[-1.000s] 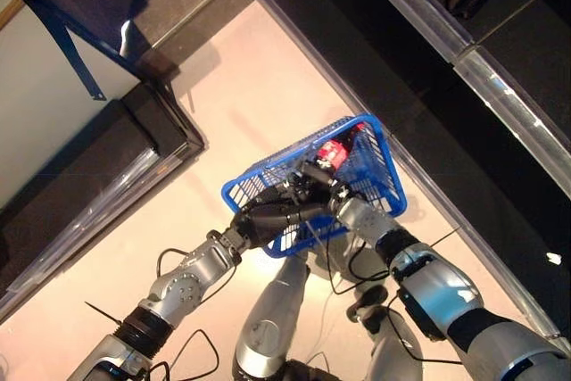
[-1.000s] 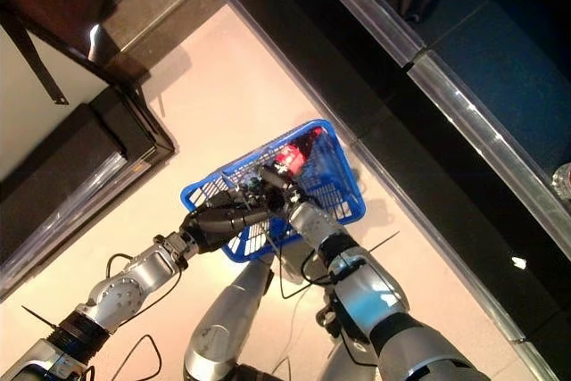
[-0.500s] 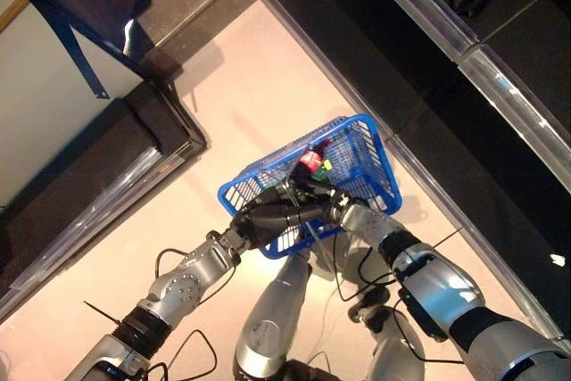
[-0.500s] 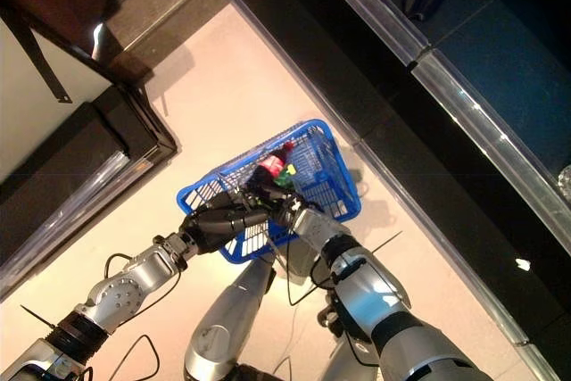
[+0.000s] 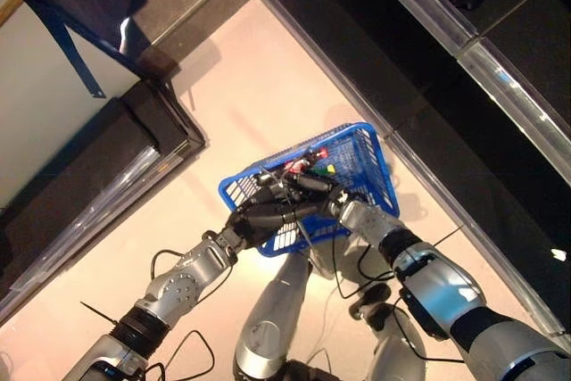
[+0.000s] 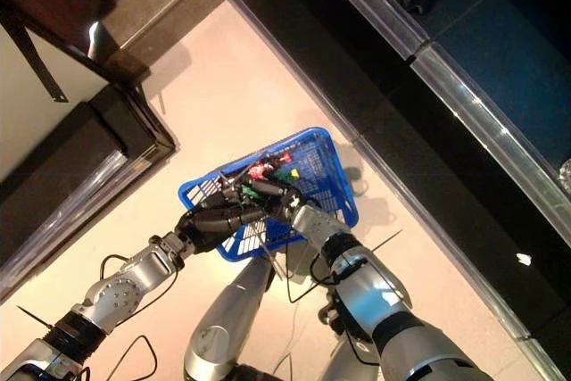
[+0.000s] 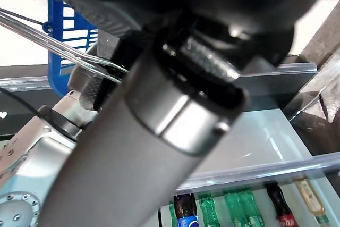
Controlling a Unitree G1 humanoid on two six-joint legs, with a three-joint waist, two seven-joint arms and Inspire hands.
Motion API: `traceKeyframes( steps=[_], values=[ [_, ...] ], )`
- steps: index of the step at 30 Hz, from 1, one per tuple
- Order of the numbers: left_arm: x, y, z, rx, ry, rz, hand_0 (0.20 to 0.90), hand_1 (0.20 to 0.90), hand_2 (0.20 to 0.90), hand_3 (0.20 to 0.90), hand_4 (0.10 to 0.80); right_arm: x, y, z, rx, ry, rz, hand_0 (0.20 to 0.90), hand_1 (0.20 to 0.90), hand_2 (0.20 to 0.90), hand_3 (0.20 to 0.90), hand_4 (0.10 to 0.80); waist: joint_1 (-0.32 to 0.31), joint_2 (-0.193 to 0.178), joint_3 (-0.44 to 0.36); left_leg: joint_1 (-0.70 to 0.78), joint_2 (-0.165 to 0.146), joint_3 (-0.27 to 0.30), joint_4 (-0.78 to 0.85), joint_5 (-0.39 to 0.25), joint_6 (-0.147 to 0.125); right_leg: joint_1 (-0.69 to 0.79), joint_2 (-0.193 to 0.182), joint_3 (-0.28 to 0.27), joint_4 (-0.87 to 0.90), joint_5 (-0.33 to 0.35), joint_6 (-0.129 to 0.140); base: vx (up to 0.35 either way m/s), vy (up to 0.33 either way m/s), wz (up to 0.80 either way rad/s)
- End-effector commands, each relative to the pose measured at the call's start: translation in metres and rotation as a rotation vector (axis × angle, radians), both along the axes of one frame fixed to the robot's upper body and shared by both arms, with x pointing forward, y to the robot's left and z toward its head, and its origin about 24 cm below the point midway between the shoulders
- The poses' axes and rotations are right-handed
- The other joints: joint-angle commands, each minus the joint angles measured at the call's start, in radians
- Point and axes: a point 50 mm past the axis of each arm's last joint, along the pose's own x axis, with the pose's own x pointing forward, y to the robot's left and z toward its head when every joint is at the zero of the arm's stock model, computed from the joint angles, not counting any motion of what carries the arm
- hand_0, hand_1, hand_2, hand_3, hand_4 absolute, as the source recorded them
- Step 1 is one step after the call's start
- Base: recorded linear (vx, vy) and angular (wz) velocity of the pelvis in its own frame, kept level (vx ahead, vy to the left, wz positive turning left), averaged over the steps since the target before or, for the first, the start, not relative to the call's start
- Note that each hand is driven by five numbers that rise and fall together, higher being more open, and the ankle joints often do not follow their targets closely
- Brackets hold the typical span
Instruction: Pick up the drink and place into the basket.
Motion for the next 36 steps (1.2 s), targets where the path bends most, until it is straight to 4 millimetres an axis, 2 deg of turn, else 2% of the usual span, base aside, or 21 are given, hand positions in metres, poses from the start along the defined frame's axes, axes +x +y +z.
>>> traceKeyframes(
  steps=[1, 8, 9, 14, 16, 20, 24, 27, 28, 30, 32, 33, 35, 36],
  values=[
    [-0.046, -0.068, 0.112, -0.534, -0.478, -0.437, 0.300, 0.300, 0.300, 0.200, 0.100, 0.011, 0.025, 0.053, 0.111, -0.249, 0.102, 0.900, 0.900, 0.900, 0.900, 0.800, -0.017, 0.063, -0.026, 0.014, -0.008, 0.032, 0.015, -0.025, 0.049, -0.019, 0.001, 0.020, -0.048, 0.185, -0.031, -0.087, 0.020, -0.05],
    [-0.047, -0.051, 0.103, -0.517, -0.505, -0.321, 0.300, 0.300, 0.300, 0.200, 0.100, -0.008, 0.023, 0.056, 0.160, -0.332, 0.062, 0.900, 0.900, 0.900, 0.900, 0.800, -0.058, 0.042, -0.026, 0.024, 0.010, 0.056, 0.001, -0.026, 0.045, -0.027, 0.022, 0.044, -0.062, 0.187, -0.031, -0.031, -0.015, -0.08],
    [-0.046, -0.046, 0.100, -0.516, -0.513, -0.275, 0.300, 0.300, 0.300, 0.200, 0.100, -0.016, 0.024, 0.054, 0.165, -0.349, 0.068, 0.900, 0.900, 0.900, 0.900, 0.800, -0.070, 0.037, -0.026, 0.028, 0.014, 0.062, -0.002, -0.028, 0.044, -0.027, 0.028, 0.053, -0.064, 0.186, -0.032, -0.034, -0.004, -0.14],
    [-0.040, -0.028, 0.088, -0.476, -0.486, -0.095, 0.300, 0.300, 0.300, 0.200, 0.100, -0.041, 0.024, 0.040, 0.133, -0.381, 0.067, 0.900, 0.900, 0.900, 0.900, 0.800, -0.106, 0.021, -0.026, 0.054, 0.025, 0.082, -0.014, -0.032, 0.044, -0.016, 0.044, 0.075, -0.079, 0.183, -0.032, -0.031, -0.013, -0.18],
    [-0.039, -0.026, 0.084, -0.456, -0.466, -0.069, 0.300, 0.300, 0.300, 0.200, 0.100, -0.044, 0.023, 0.038, 0.121, -0.385, 0.066, 0.900, 0.900, 0.900, 0.900, 0.800, -0.111, 0.018, -0.026, 0.060, 0.027, 0.085, -0.018, -0.032, 0.044, -0.010, 0.046, 0.078, -0.085, 0.184, -0.031, -0.028, -0.021, -0.17],
    [-0.037, -0.015, 0.069, -0.373, -0.418, 0.036, 0.300, 0.300, 0.300, 0.200, 0.100, -0.059, 0.013, 0.030, 0.055, -0.404, 0.112, 0.900, 0.900, 0.900, 0.900, 0.800, -0.139, 0.011, -0.026, 0.083, 0.037, 0.099, -0.036, -0.021, 0.037, 0.009, 0.057, 0.095, -0.109, 0.188, -0.026, -0.023, -0.007, -0.11],
    [-0.029, 0.002, 0.054, -0.316, -0.355, 0.211, 0.300, 0.300, 0.300, 0.200, 0.100, -0.076, 0.003, 0.012, 0.000, -0.411, 0.148, 0.900, 0.900, 0.900, 0.900, 0.800, -0.170, -0.005, -0.026, 0.137, 0.050, 0.122, -0.073, -0.015, 0.031, 0.054, 0.071, 0.114, -0.161, 0.200, -0.018, -0.017, -0.003, -0.20],
    [-0.021, 0.021, 0.032, -0.214, -0.275, 0.381, 0.300, 0.300, 0.300, 0.200, 0.100, -0.088, -0.009, 0.000, -0.006, -0.401, 0.179, 0.900, 0.900, 0.900, 0.900, 0.800, -0.196, -0.027, -0.026, 0.200, 0.065, 0.145, -0.103, -0.012, 0.025, 0.113, 0.079, 0.134, -0.211, 0.210, -0.010, -0.018, -0.016, -0.19],
    [-0.021, 0.023, 0.030, -0.207, -0.261, 0.397, 0.300, 0.300, 0.300, 0.200, 0.100, -0.090, -0.011, -0.002, -0.003, -0.400, 0.180, 0.900, 0.900, 0.900, 0.900, 0.800, -0.199, -0.029, -0.027, 0.206, 0.067, 0.148, -0.106, -0.012, 0.024, 0.120, 0.080, 0.137, -0.217, 0.210, -0.009, 0.002, -0.012, -0.28],
    [-0.021, 0.032, 0.011, -0.220, -0.155, 0.474, 0.300, 0.300, 0.300, 0.200, 0.100, -0.100, -0.018, -0.013, 0.009, -0.381, 0.183, 0.900, 0.900, 0.900, 0.900, 0.800, -0.212, -0.042, -0.052, 0.224, 0.077, 0.160, -0.120, -0.010, 0.019, 0.143, 0.084, 0.146, -0.248, 0.216, -0.005, 0.027, -0.007, -0.21],
    [-0.025, 0.047, -0.022, -0.205, -0.020, 0.585, 0.300, 0.300, 0.300, 0.200, 0.100, -0.114, -0.030, -0.034, 0.000, -0.310, 0.158, 0.900, 0.900, 0.900, 0.900, 0.800, -0.234, -0.061, -0.094, 0.263, 0.094, 0.177, -0.145, -0.009, 0.009, 0.188, 0.090, 0.159, -0.296, 0.220, -0.001, 0.063, 0.005, -0.24],
    [-0.026, 0.047, -0.023, -0.202, -0.014, 0.591, 0.300, 0.300, 0.300, 0.200, 0.100, -0.115, -0.031, -0.035, -0.001, -0.307, 0.156, 0.900, 0.900, 0.900, 0.900, 0.800, -0.234, -0.061, -0.099, 0.262, 0.096, 0.177, -0.148, -0.007, 0.008, 0.188, 0.091, 0.160, -0.301, 0.224, -0.002, 0.075, 0.001, -0.23],
    [-0.034, 0.057, -0.050, -0.199, 0.121, 0.681, 0.300, 0.300, 0.300, 0.200, 0.100, -0.127, -0.039, -0.051, -0.003, -0.250, 0.127, 0.900, 0.900, 0.900, 0.900, 0.800, -0.248, -0.080, -0.137, 0.303, 0.106, 0.186, -0.175, -0.006, 0.004, 0.233, 0.096, 0.171, -0.341, 0.226, 0.004, 0.085, -0.010, -0.21],
    [-0.038, 0.061, -0.056, -0.193, 0.153, 0.711, 0.300, 0.300, 0.300, 0.200, 0.100, -0.131, -0.041, -0.055, 0.005, -0.236, 0.122, 0.900, 0.900, 0.900, 0.900, 0.800, -0.251, -0.084, -0.152, 0.310, 0.110, 0.189, -0.183, -0.005, 0.003, 0.241, 0.099, 0.171, -0.353, 0.230, 0.005, 0.078, -0.018, -0.19]
  ],
)
